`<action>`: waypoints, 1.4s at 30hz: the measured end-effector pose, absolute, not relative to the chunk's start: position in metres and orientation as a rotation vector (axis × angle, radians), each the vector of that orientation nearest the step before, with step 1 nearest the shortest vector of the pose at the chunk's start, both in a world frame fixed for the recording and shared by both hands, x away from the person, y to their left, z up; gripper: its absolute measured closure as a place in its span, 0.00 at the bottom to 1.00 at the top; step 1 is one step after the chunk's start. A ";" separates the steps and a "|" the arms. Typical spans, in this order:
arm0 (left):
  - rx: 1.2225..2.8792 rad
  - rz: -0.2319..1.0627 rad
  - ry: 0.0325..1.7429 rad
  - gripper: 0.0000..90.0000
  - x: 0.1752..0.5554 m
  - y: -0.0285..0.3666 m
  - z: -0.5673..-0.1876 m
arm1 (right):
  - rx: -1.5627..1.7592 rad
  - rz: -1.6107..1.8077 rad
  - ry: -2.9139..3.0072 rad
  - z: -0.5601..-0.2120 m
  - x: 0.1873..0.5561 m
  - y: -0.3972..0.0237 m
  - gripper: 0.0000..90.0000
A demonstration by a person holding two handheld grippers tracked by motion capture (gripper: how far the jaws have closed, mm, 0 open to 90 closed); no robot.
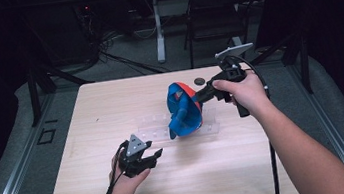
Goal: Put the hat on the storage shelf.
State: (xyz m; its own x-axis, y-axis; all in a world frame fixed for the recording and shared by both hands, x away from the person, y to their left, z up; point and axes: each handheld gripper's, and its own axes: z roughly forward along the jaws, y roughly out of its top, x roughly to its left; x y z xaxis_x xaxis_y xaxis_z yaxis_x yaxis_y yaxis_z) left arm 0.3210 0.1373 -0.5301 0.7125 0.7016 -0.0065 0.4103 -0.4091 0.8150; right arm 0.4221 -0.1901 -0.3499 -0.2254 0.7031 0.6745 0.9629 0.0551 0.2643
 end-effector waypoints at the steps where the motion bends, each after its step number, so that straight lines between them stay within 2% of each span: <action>1: 2.053 0.425 0.848 0.55 0.320 0.140 -0.529 | -1.674 -0.970 -1.972 -0.350 0.421 -0.192 0.80; 21: 2.022 0.421 0.935 0.53 0.314 0.179 -0.537 | -1.762 -0.925 -2.055 -0.372 0.397 -0.211 0.72; 42: 2.021 0.429 0.988 0.53 0.321 0.190 -0.552 | -1.877 -0.971 -2.103 -0.454 0.348 -0.249 0.63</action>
State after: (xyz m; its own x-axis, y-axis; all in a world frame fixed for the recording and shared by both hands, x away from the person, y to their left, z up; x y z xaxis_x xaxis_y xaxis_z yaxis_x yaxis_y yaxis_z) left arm 0.3208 0.1898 -0.5521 0.6332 0.7723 -0.0504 0.4905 -0.3500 0.7981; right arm 0.3481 -0.2489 -0.4538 -0.1998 0.8305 0.5199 0.9345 0.0020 0.3559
